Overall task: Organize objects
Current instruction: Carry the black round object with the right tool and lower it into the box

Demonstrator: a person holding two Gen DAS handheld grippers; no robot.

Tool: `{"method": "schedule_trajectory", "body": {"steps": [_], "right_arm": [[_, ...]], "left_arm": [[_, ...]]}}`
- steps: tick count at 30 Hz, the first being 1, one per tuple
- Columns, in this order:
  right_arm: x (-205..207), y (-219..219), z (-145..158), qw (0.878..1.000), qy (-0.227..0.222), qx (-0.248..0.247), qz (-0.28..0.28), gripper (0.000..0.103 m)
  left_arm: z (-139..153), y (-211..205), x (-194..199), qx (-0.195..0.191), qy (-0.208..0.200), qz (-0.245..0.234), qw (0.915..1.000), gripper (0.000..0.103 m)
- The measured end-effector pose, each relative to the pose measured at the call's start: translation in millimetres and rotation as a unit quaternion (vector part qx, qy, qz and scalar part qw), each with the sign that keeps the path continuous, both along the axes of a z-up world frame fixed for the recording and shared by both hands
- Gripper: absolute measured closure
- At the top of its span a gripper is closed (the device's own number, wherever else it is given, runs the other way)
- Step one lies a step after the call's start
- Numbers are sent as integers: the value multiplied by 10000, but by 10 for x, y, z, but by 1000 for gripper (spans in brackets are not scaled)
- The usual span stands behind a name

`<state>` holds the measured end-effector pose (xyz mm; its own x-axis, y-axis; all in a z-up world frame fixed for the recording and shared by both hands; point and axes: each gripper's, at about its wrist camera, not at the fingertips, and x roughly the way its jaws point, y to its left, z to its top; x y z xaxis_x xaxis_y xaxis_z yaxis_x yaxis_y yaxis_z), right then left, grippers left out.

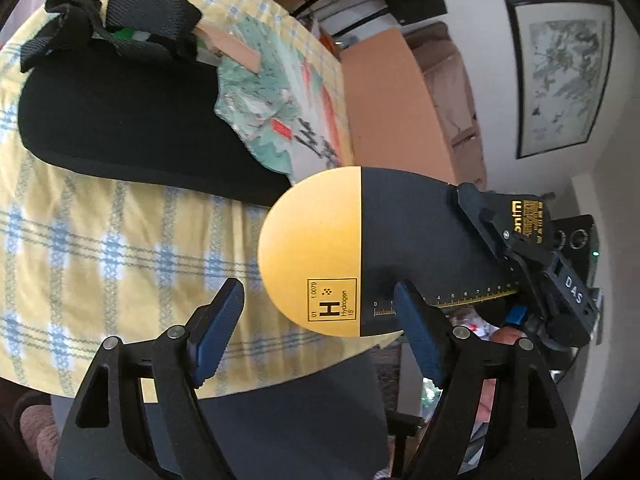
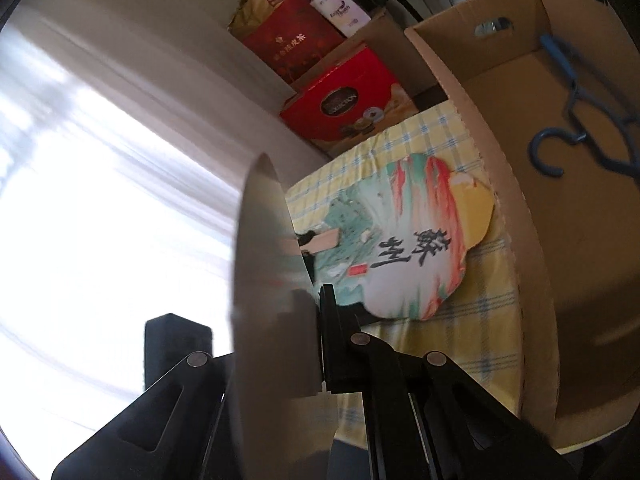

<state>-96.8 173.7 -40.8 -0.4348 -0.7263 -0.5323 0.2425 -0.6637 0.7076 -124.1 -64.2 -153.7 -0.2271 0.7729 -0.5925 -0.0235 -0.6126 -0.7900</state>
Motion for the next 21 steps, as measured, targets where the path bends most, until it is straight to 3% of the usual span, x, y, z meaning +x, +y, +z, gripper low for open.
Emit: {"method": "schedule_trajectory", "body": {"steps": [3, 8, 10, 11, 13, 16, 21], "right_arm": [[16, 13, 78, 9998, -49, -192, 89, 100], [-17, -3, 155, 9981, -216, -510, 260, 100], [-21, 12, 192, 9976, -252, -569, 305, 100], [-21, 28, 227, 9979, -222, -533, 300, 100], [-31, 82, 286, 9986, -162, -443, 247, 100], [-74, 220, 381, 9995, -94, -285, 117, 98], [-154, 509, 472, 9999, -64, 91, -80, 91]], "left_arm": [[35, -63, 12, 194, 51, 96, 9998, 22], [83, -119, -71, 680, 130, 123, 9975, 24], [115, -108, -95, 846, 143, 97, 9963, 38], [125, -103, -100, 882, 148, 118, 9959, 41], [138, -121, -141, 987, 163, 181, 9948, 59], [178, -134, -245, 1297, 187, 330, 9908, 77], [431, 108, -427, 1147, 521, 234, 9918, 84]]}}
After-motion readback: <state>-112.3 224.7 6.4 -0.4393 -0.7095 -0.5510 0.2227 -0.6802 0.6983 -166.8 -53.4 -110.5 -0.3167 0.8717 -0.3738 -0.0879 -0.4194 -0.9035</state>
